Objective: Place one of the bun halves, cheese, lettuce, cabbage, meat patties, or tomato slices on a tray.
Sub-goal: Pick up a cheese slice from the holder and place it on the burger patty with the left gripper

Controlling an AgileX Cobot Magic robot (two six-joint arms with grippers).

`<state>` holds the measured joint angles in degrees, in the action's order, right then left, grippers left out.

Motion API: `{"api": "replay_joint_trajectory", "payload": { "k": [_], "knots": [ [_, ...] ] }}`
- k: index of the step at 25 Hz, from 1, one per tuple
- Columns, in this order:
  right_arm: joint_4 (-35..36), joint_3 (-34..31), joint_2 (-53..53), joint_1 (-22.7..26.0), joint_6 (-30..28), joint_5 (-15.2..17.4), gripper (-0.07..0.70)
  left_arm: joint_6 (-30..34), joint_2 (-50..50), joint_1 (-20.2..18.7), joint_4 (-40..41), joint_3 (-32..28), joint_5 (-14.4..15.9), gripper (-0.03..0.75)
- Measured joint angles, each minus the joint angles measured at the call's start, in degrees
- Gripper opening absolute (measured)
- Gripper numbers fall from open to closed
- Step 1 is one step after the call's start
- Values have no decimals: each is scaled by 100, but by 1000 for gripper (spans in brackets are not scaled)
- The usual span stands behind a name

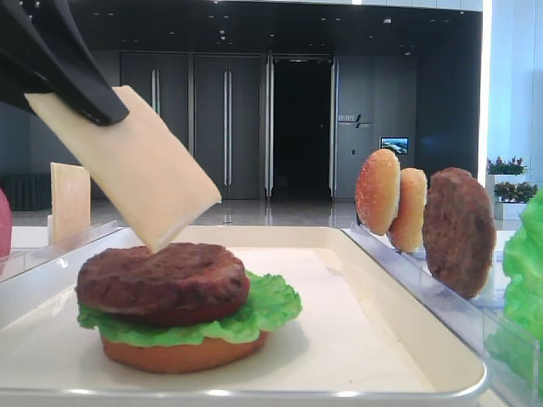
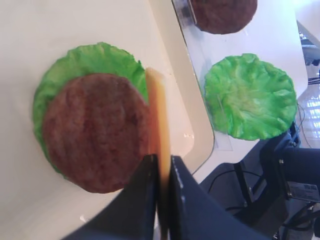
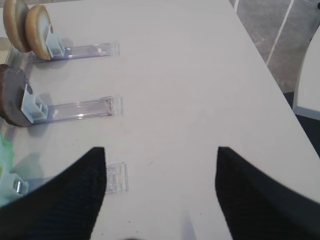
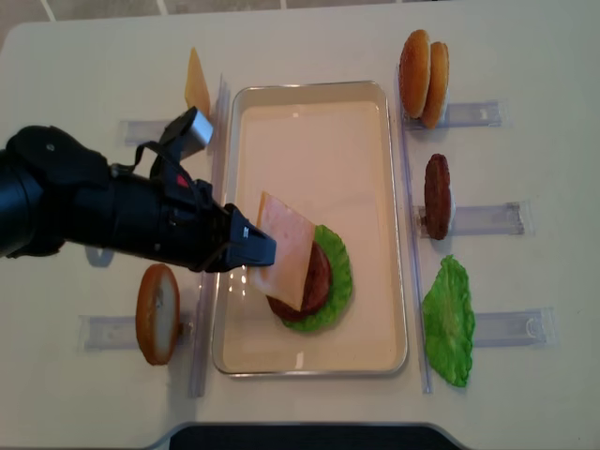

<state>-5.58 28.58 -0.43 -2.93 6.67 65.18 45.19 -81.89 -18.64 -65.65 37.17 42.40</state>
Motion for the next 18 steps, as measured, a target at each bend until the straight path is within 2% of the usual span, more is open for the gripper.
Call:
{"api": "replay_joint_trajectory", "payload": {
  "k": [10, 18],
  "knots": [
    [0, 0, 0, 0, 0, 0, 475, 566, 0, 0, -512, -10, -119, 26],
    [0, 0, 0, 0, 0, 0, 475, 857, -266, 0, -725, -10, 164, 26]
  ]
}}
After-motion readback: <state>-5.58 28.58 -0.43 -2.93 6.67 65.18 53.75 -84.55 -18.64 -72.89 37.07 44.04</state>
